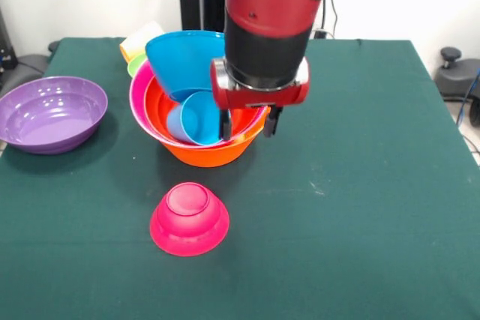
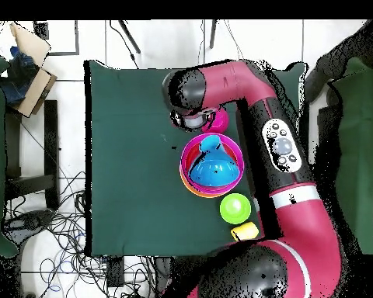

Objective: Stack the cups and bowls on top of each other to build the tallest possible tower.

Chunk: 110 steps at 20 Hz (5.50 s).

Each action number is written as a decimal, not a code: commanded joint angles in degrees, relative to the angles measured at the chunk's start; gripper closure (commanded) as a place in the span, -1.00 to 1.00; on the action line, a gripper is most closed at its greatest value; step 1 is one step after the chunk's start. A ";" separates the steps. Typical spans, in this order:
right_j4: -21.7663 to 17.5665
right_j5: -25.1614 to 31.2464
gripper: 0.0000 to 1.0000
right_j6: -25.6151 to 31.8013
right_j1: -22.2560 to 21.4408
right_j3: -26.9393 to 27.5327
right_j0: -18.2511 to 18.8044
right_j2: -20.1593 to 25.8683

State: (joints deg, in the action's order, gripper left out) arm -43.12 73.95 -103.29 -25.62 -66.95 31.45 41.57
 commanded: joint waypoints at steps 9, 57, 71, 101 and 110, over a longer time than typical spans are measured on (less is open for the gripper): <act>-3.71 -10.43 -1.00 4.68 1.77 -4.56 -0.70 -5.57; -4.46 -30.66 -1.00 0.19 -3.34 -19.44 -4.54 -18.38; -2.88 -29.15 1.00 2.02 -3.70 -19.03 -5.80 -19.59; 8.46 -16.48 -1.00 7.37 -18.23 -21.64 -5.02 -15.97; 9.60 -13.24 -1.00 7.40 -19.11 -19.40 -5.93 -15.62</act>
State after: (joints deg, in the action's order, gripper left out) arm -33.78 54.99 -103.29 -45.35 -88.13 27.15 23.81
